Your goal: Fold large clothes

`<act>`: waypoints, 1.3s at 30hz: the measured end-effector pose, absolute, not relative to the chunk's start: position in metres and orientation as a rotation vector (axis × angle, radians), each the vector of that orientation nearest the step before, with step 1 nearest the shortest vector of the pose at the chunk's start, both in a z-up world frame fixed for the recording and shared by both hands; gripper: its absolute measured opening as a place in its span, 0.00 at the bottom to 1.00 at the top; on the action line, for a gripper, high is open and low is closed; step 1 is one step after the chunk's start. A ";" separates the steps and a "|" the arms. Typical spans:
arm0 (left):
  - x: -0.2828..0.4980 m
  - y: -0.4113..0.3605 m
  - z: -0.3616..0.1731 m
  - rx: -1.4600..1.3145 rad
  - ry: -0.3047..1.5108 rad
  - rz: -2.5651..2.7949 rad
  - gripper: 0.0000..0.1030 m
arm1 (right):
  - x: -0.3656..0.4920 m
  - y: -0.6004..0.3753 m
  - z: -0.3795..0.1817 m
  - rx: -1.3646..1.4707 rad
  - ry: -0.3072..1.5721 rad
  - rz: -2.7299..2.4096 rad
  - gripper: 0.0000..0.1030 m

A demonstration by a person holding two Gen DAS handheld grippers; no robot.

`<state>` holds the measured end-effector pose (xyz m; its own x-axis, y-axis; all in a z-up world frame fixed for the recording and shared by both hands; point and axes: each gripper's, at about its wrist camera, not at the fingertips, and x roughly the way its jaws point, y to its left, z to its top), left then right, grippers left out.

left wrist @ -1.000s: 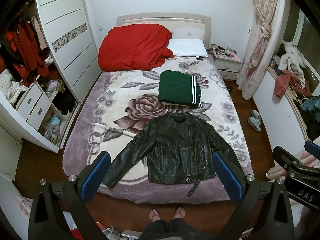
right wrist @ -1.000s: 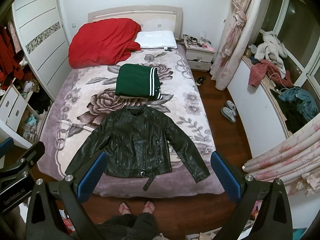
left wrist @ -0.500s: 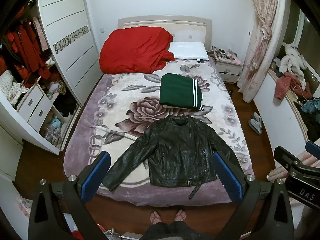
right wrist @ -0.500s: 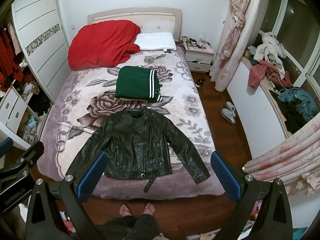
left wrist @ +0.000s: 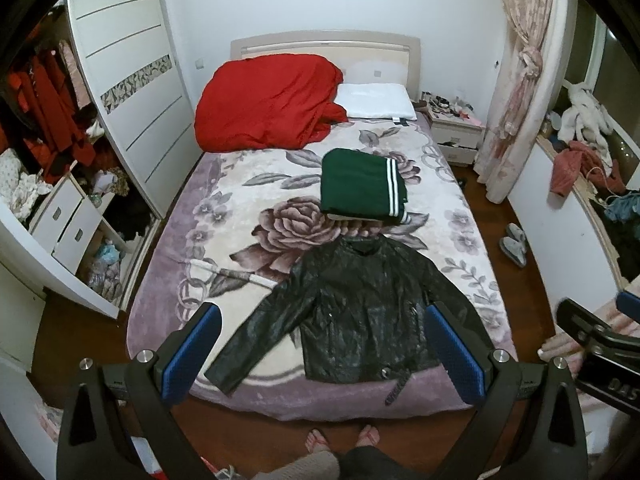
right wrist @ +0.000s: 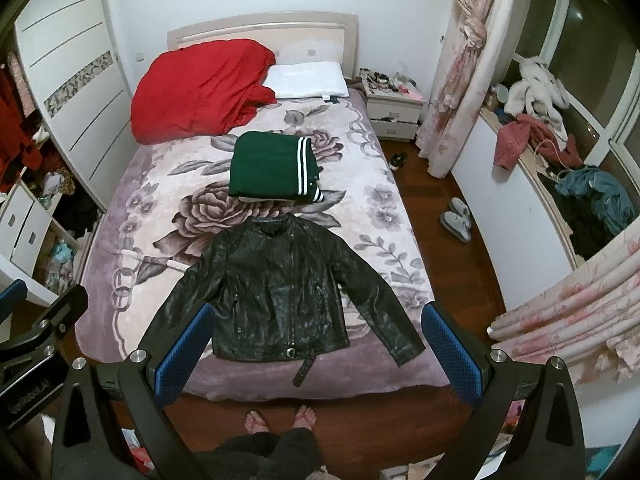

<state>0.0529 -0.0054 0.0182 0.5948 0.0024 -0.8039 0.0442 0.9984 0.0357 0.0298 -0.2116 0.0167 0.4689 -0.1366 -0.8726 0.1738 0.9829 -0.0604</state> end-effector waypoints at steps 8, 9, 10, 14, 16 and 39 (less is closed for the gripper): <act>0.119 -0.007 -0.082 0.128 0.797 0.164 1.00 | 0.076 -0.279 -0.088 0.227 1.085 -0.289 1.00; 0.131 -0.008 -0.098 0.132 0.817 0.180 1.00 | 0.081 -0.298 -0.115 0.255 1.124 -0.322 1.00; 0.142 -0.009 -0.118 0.125 0.843 0.192 1.00 | 0.084 -0.315 -0.145 0.287 1.162 -0.355 1.00; 0.177 -0.018 -0.213 0.080 0.955 0.249 1.00 | 0.078 -0.411 -0.274 0.537 1.276 -0.516 0.99; 0.187 -0.031 -0.252 0.106 1.006 0.281 1.00 | 0.060 -0.453 -0.346 0.700 1.305 -0.573 0.99; 0.249 -0.221 -0.527 0.398 1.283 0.021 1.00 | -0.053 -0.576 -0.657 1.449 0.710 -0.905 0.23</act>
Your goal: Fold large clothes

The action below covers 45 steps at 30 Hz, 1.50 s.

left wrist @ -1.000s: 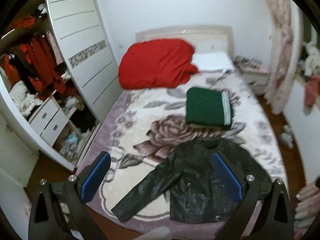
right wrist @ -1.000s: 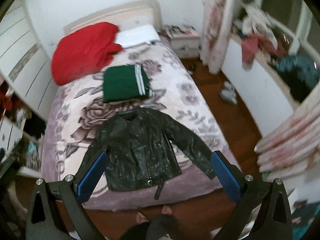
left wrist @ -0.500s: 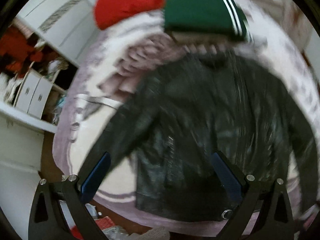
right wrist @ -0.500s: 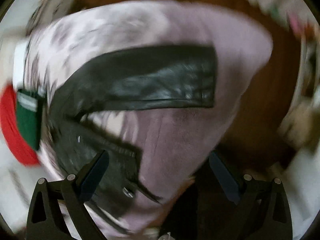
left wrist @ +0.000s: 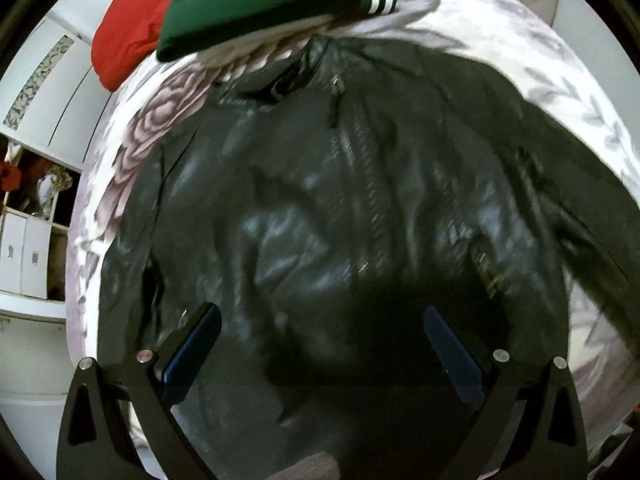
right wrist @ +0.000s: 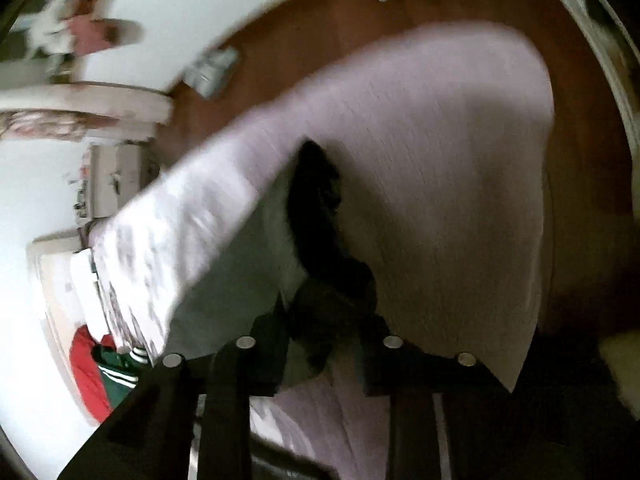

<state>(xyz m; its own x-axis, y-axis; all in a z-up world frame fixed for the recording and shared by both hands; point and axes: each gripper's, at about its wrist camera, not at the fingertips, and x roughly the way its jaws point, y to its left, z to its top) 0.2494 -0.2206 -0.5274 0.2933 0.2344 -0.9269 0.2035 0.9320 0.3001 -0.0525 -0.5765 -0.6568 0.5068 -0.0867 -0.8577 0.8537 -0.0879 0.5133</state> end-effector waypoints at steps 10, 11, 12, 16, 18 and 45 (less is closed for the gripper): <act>0.280 -0.250 -0.549 0.421 1.275 0.035 1.00 | -0.036 -0.602 -0.681 1.592 0.766 -0.811 0.50; 0.283 -0.252 -0.552 0.423 1.277 0.036 1.00 | -0.041 -0.598 -0.689 1.619 0.743 -0.795 0.51; 0.288 -0.254 -0.556 0.422 1.280 0.037 1.00 | -0.039 -0.593 -0.698 1.653 0.716 -0.774 0.53; 0.312 -0.260 -0.564 0.393 1.259 0.065 1.00 | -0.017 -0.590 -0.730 1.714 0.642 -0.759 0.62; 0.323 -0.261 -0.567 0.362 1.267 0.082 1.00 | -0.007 -0.593 -0.733 1.708 0.619 -0.780 0.66; 0.324 -0.183 -0.540 0.238 1.221 0.149 1.00 | 0.117 -0.602 -0.540 1.242 0.535 -0.545 0.07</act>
<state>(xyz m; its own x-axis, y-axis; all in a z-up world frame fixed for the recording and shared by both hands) 0.3242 -0.1830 -0.5403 0.3370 0.2400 -0.9104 0.0142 0.9656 0.2598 0.1170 -0.6017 -0.5399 0.7564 -0.0937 -0.6473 0.6489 0.2325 0.7245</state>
